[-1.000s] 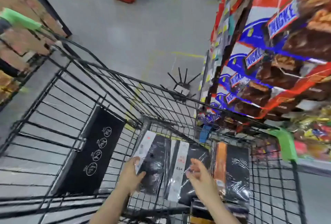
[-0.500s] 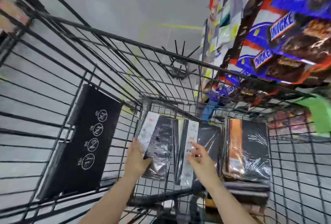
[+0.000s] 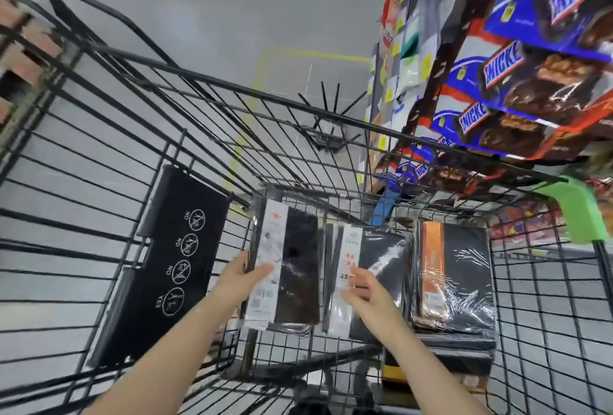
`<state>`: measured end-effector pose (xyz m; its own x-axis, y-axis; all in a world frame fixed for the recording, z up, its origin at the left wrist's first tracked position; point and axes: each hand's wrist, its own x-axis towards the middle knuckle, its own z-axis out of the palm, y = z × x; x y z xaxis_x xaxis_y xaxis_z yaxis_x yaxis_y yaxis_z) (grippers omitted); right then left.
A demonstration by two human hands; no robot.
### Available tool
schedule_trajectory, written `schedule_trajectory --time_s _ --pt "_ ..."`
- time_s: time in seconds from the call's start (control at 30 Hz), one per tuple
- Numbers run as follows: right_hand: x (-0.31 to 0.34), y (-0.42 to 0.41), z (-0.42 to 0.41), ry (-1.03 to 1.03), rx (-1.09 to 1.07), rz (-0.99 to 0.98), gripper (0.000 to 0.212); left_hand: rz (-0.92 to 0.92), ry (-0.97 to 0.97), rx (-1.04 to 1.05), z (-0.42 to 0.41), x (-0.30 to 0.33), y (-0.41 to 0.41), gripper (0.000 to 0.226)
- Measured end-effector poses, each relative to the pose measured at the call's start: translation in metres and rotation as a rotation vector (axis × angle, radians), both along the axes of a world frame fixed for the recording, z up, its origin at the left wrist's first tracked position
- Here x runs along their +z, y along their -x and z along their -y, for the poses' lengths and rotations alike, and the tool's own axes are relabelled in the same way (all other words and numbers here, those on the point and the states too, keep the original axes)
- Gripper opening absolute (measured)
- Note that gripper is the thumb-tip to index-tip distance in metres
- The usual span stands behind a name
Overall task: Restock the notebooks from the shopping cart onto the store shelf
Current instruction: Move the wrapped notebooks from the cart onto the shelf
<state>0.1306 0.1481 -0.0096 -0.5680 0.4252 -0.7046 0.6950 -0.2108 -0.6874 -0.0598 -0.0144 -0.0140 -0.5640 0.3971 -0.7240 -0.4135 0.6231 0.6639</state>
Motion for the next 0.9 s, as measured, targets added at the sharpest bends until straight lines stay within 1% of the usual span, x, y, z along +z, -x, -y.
schedule_trajectory --time_s 0.07,0.13,0.2,0.23,0.27,0.3,0.33,0.37,0.4,0.43,0.5,0.53,0.6,0.63,0.7,0.8,0.87,0.9 --pt "0.007 0.007 0.002 0.053 -0.018 -0.029 0.05 0.064 -0.116 0.039 0.002 0.019 0.006 0.02" --pt "0.016 0.018 0.004 0.154 -0.074 -0.062 0.059 0.175 -0.211 0.04 0.002 0.034 0.008 0.026" --pt "0.02 0.026 0.006 0.274 -0.164 -0.086 0.071 0.262 -0.251 -0.007 -0.004 0.041 0.002 0.032" --pt "0.023 0.028 0.008 0.316 -0.205 -0.082 0.083 0.274 -0.222 -0.03 -0.006 0.039 -0.002 0.038" --pt "0.021 0.026 0.008 0.331 -0.243 -0.072 0.094 0.264 -0.175 -0.069 -0.01 0.034 -0.005 0.052" --pt "0.02 0.022 0.006 0.313 -0.282 -0.074 0.097 0.252 -0.12 -0.118 -0.015 0.029 -0.009 0.069" --pt "0.02 0.018 0.005 0.268 -0.316 -0.079 0.096 0.235 -0.1 -0.162 -0.019 0.02 -0.013 0.078" --pt "0.018 0.013 0.002 0.228 -0.34 -0.079 0.095 0.193 -0.094 -0.188 -0.025 0.019 -0.018 0.073" --pt "0.016 0.007 -0.001 0.192 -0.35 -0.073 0.096 0.128 -0.075 -0.184 -0.027 0.013 -0.022 0.061" --pt "0.013 0.0 -0.005 0.149 -0.345 -0.058 0.093 0.047 -0.035 -0.166 -0.029 0.006 -0.023 0.056" --pt "0.002 -0.017 -0.016 0.072 -0.342 -0.022 0.086 -0.129 0.055 -0.135 -0.028 -0.006 -0.024 0.063" --pt "-0.002 -0.022 -0.019 0.042 -0.337 -0.007 0.085 -0.164 0.058 -0.13 -0.024 -0.016 -0.022 0.072" --pt "-0.014 -0.03 -0.025 0.048 -0.353 0.026 0.085 -0.044 0.056 -0.112 -0.013 -0.036 -0.023 0.089" --pt "-0.02 -0.031 -0.027 0.067 -0.36 0.043 0.085 0.0 0.06 -0.107 -0.009 -0.046 -0.025 0.091" --pt "-0.027 -0.032 -0.028 0.068 -0.38 0.068 0.082 -0.031 0.075 -0.096 -0.01 -0.056 -0.028 0.076" --pt "-0.037 -0.033 -0.028 0.021 -0.375 0.085 0.082 -0.203 0.12 0.005 -0.013 -0.066 -0.025 0.053" --pt "-0.039 -0.033 -0.028 0.008 -0.376 0.087 0.083 -0.299 0.217 0.019 -0.014 -0.065 -0.021 0.051" --pt "-0.039 -0.032 -0.027 0.013 -0.38 0.086 0.083 -0.318 0.257 0.007 -0.015 -0.063 -0.019 0.05"
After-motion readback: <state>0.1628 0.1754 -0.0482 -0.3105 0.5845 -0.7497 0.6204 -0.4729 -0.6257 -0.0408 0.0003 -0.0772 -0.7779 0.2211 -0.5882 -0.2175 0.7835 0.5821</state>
